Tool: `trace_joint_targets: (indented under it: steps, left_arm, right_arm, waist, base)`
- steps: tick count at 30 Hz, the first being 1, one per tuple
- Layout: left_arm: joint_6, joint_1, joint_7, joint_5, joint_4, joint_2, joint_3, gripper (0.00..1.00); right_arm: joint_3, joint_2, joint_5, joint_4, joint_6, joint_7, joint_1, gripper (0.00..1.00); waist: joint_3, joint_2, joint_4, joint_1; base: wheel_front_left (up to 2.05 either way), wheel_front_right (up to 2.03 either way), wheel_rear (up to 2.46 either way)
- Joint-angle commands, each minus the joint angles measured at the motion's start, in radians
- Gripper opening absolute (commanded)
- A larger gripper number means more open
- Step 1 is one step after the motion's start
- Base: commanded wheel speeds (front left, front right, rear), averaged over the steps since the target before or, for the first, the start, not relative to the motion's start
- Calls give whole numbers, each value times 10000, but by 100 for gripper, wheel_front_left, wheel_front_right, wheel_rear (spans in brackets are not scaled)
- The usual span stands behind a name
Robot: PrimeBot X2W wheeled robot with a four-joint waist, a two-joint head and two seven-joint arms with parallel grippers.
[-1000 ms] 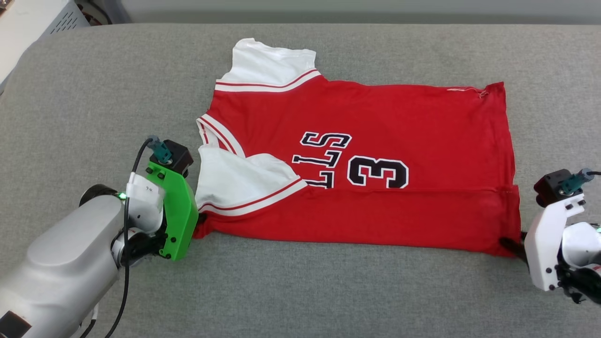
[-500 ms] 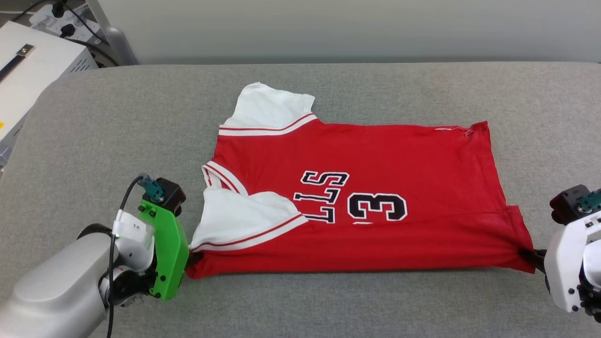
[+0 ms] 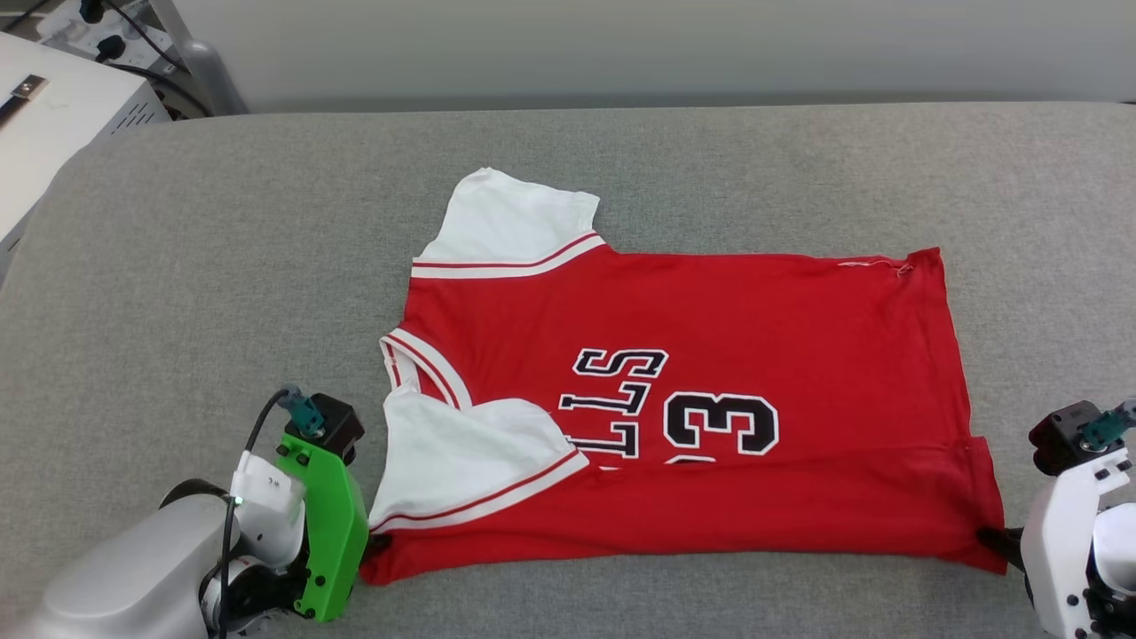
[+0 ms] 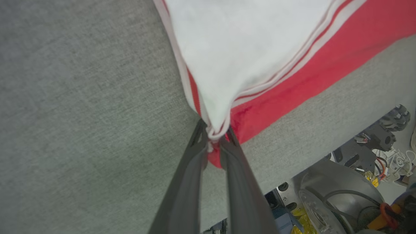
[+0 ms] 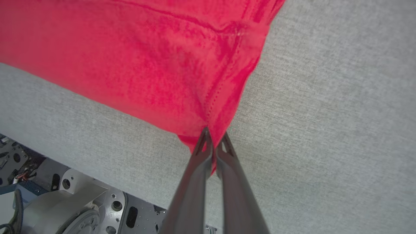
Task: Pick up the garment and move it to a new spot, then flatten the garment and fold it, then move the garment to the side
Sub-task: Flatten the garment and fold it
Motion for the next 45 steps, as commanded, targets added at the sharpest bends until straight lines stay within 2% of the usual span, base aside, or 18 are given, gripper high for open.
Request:
trace_joint_targets:
  steps: [1, 6, 7, 8, 9, 14, 17, 22, 26, 31, 37, 41, 45]
  left_arm:
    - [53, 162, -34, -37, 169, -57, -52, 0]
    - [12, 133, -213, -69, 522, -224, 3, 0]
    - [2, 108, -326, -55, 575, -242, 50, 0]
    - [-6, 96, -404, -57, 601, -248, 86, 30]
    - [-12, 72, -523, -25, 608, -234, 130, 100]
    - [29, -69, -1053, -39, 426, -5, 503, 100]
    - [146, -299, -1485, 97, 92, 339, 840, 100]
    - [522, -831, -2250, 584, -522, 844, 1383, 100]
    - [882, -1485, -2953, 1089, -696, 892, 1843, 100]
    - [1147, -2538, -3452, 1515, -648, 552, 2301, 100]
    - [886, -4124, -3099, 1897, -28, -59, 2383, 100]
    - [567, -5356, -2436, 2048, 828, -533, 2301, 100]
    - [226, -6491, -1113, 1910, 1895, -981, 2073, 100]
  right_arm:
    - [15, 148, -95, 220, -7, 33, 32, 0]
    - [23, 481, -224, 799, -7, -175, -66, 0]
    - [-35, 543, -236, 859, -7, -336, -89, 21]
    - [-84, 584, -252, 892, -7, -474, -105, 47]
    - [-125, 600, -306, 898, -7, -654, -116, 100]
    - [-514, 627, -662, 683, -7, -1782, -74, 100]
    - [-922, 780, -1022, 277, -7, -2729, -44, 100]
    - [-2108, 1612, -1955, -436, -7, -4251, -123, 100]
    - [-2961, 2585, -2743, -994, -7, -5361, -211, 100]
    - [-3827, 3794, -3752, -1726, -7, -6615, -314, 100]
    - [-4022, 4737, -4447, -2478, -7, -7313, -356, 100]
    - [-3804, 5052, -4640, -2836, -7, -7566, -499, 100]
    - [-3497, 5119, -4620, -2993, -7, -7707, -739, 100]
  waist:
    - [172, 38, -45, 0]
    - [262, 38, -10, 0]
    - [233, 38, 5, 0]
    - [184, 38, 17, 0]
    - [125, 38, 29, 0]
    - [-193, 38, 70, 0]
    - [-302, 38, 28, 0]
    - [-293, 38, -141, 0]
    - [-56, 38, -297, 0]
    - [539, 38, -609, 0]
    - [1535, 38, -1039, 0]
    - [2321, 38, -1343, 0]
    - [2996, 38, -1621, 0]
  base:
    - [0, 0, 0]
    - [0, 0, 0]
    - [0, 0, 0]
    - [0, 0, 0]
    - [0, 0, 0]
    - [0, 0, 0]
    - [0, 0, 0]
    - [0, 0, 0]
    - [0, 0, 0]
    - [0, 0, 0]
    - [0, 0, 0]
    - [0, 0, 0]
    - [0, 0, 0]
